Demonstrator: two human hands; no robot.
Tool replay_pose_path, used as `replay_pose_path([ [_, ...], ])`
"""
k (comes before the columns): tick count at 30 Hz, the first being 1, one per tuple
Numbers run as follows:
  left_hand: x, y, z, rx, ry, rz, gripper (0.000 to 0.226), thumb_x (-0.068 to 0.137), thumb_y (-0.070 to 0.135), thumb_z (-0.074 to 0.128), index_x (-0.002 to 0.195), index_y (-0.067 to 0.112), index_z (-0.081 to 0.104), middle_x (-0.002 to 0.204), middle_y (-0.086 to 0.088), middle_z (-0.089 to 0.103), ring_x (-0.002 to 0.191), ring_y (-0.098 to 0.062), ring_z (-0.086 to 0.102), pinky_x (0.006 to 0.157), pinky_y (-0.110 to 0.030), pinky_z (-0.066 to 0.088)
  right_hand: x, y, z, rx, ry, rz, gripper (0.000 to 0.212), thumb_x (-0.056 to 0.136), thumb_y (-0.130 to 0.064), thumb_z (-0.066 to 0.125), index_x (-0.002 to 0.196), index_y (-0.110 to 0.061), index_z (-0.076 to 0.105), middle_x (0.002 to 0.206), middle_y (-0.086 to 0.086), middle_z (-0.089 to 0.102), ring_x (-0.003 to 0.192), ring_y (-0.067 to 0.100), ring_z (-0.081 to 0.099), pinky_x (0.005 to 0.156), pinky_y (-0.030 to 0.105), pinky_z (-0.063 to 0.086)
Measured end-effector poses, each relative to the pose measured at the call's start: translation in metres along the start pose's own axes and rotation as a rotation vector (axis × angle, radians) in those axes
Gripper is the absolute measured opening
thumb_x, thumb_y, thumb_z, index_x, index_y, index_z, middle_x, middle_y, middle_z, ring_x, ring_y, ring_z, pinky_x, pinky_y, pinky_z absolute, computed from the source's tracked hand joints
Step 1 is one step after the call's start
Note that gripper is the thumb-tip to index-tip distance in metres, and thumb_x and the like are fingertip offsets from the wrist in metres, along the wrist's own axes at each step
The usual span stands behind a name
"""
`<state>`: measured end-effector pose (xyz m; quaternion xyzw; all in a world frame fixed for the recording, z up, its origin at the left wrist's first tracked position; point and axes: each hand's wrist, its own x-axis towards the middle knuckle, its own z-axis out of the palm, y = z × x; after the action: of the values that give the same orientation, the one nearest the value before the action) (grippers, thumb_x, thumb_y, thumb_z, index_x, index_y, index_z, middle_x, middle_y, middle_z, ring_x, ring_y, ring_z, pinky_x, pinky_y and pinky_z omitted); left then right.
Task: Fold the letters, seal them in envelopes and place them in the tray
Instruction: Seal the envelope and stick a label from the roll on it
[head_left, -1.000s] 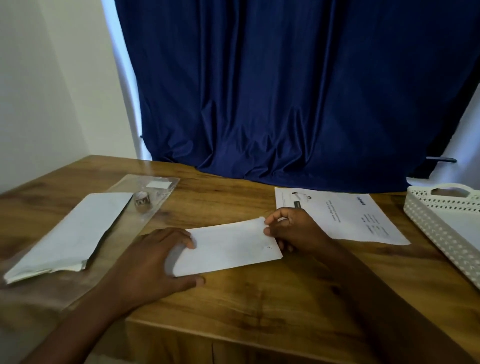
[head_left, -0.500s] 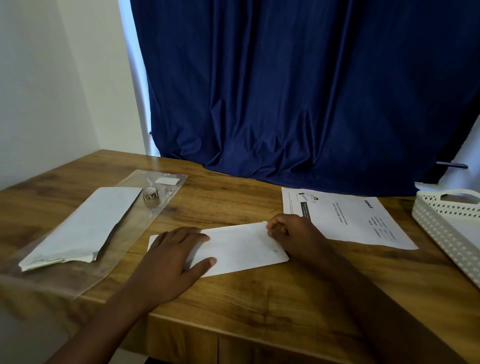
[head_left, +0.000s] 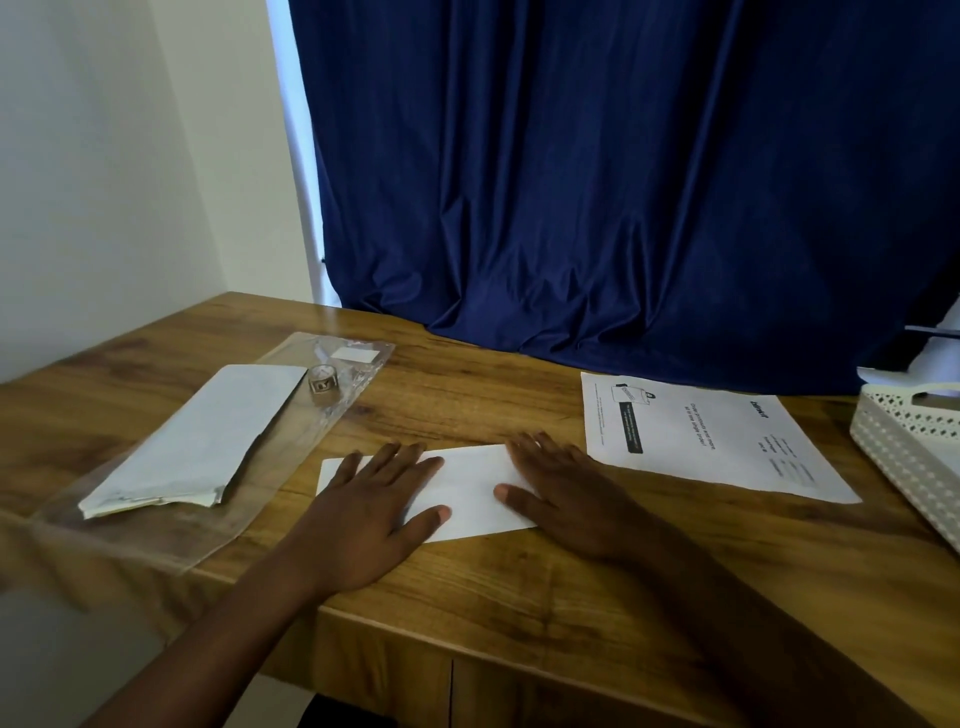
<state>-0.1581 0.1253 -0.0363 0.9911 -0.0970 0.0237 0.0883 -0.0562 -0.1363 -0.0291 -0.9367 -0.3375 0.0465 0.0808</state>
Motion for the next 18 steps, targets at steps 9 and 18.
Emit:
replay_pose_path([
  [9, 0.009, -0.019, -0.049, -0.472, 0.132, 0.051, 0.042, 0.090, 0.039, 0.076, 0.128, 0.044, 0.058, 0.126, 0.027, 0.060, 0.115, 0.012, 0.056, 0.091, -0.002, 0.040, 0.000, 0.006, -0.001, 0.167, 0.123, 0.019, 0.094, 0.081, -0.089, 0.018, 0.159, -0.037, 0.017, 0.168, -0.011, 0.011, 0.155, 0.014, 0.006, 0.122, 0.044, 0.010],
  [18, 0.087, -0.148, -0.093, -0.011, 0.137, -0.256, 0.079, 0.083, 0.042, 0.081, 0.151, 0.028, 0.043, 0.153, -0.014, 0.046, 0.135, -0.034, 0.047, 0.105, -0.045, 0.047, -0.004, 0.020, -0.018, 0.332, 0.396, 0.065, 0.057, 0.097, -0.053, 0.051, 0.148, -0.029, 0.046, 0.153, -0.007, 0.044, 0.137, 0.014, 0.042, 0.114, 0.040, 0.038],
])
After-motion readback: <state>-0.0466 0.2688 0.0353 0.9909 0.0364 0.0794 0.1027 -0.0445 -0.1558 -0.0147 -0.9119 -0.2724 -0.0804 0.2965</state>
